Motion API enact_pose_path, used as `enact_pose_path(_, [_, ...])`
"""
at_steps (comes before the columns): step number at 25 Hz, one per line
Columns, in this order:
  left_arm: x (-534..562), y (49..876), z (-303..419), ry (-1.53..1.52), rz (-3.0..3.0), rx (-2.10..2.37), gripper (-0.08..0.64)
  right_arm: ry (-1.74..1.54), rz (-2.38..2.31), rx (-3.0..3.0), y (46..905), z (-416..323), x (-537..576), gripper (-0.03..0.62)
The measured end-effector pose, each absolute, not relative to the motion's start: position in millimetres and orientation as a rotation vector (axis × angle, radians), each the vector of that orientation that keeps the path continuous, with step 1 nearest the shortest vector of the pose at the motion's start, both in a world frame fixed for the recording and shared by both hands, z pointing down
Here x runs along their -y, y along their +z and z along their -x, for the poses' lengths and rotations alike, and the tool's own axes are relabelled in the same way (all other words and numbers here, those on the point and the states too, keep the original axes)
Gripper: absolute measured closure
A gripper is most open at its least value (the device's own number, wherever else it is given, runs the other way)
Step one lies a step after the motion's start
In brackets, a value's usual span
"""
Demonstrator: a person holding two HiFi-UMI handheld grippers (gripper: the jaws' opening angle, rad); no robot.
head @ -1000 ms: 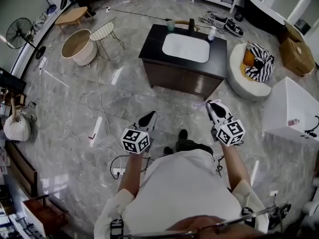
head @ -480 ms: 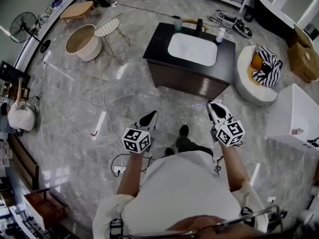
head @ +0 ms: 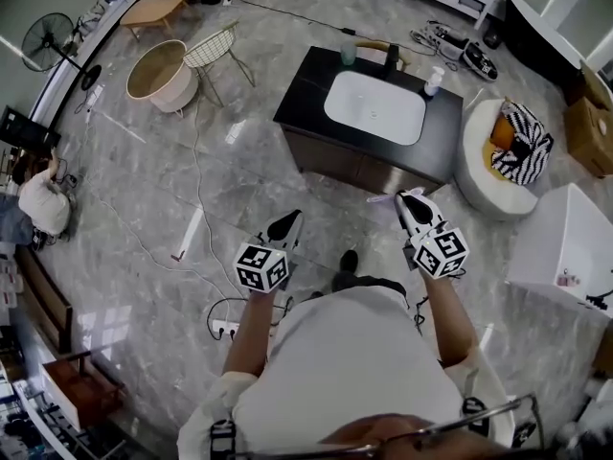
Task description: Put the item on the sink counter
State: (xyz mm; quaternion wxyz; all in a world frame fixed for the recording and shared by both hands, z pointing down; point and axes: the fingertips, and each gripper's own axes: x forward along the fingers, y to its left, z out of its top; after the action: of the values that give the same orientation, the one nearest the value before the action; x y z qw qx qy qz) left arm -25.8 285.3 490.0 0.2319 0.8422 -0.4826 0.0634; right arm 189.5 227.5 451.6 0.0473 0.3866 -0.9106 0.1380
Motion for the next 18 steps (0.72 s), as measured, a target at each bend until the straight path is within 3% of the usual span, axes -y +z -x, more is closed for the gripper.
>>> enact_pose_path(18, [-198.7,487.2,-12.0,0.188,-2.291,1.396,0.555,0.438,-1.13,2.834,451.6,-221.1,-125.5,0.56])
